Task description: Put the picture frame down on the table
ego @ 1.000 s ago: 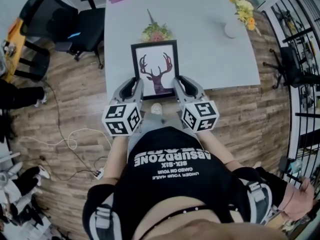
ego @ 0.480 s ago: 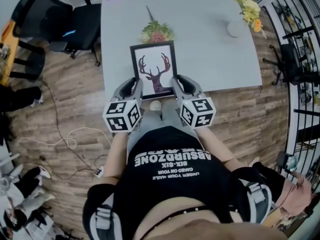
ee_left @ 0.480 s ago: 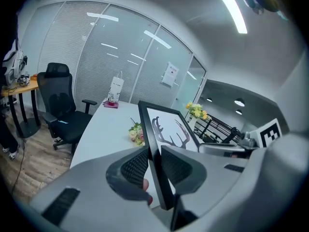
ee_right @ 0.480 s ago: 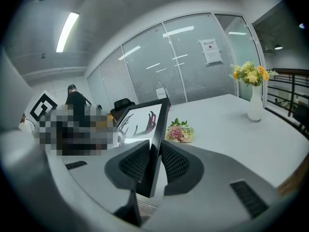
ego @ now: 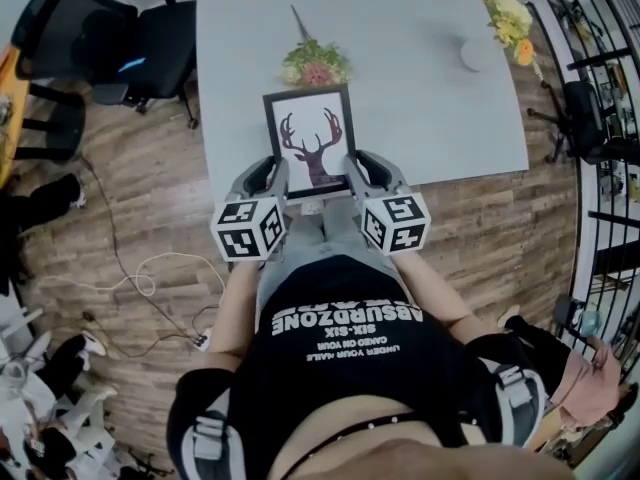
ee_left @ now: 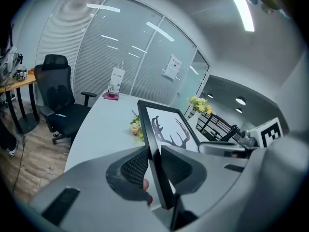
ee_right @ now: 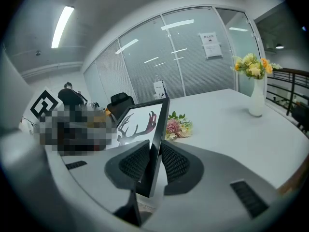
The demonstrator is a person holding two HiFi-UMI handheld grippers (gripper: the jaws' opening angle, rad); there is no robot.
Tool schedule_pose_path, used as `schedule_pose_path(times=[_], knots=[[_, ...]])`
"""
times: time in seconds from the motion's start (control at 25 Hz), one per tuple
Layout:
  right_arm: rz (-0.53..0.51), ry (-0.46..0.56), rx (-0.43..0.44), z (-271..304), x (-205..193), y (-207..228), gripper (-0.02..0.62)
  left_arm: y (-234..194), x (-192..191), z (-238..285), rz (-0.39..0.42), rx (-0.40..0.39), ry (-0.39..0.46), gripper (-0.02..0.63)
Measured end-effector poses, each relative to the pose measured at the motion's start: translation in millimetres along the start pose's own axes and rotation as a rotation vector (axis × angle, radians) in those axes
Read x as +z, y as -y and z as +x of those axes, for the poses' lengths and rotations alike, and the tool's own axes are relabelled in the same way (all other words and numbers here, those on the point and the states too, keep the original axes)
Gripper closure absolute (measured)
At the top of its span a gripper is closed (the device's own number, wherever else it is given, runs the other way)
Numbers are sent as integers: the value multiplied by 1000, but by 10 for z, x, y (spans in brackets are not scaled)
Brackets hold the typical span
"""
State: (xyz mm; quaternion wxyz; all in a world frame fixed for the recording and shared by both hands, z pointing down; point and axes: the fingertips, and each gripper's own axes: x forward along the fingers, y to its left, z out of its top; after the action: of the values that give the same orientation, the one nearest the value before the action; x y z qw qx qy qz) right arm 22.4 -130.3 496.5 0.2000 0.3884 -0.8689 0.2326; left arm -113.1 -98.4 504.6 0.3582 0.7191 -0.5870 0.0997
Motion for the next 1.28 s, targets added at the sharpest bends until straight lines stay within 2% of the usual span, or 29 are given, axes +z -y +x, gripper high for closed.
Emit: schedule_pose_path(times=[1.28], knots=[[46,-173,-9,527,-509,330,505,-300,-463,610,-38,31,-183,514]])
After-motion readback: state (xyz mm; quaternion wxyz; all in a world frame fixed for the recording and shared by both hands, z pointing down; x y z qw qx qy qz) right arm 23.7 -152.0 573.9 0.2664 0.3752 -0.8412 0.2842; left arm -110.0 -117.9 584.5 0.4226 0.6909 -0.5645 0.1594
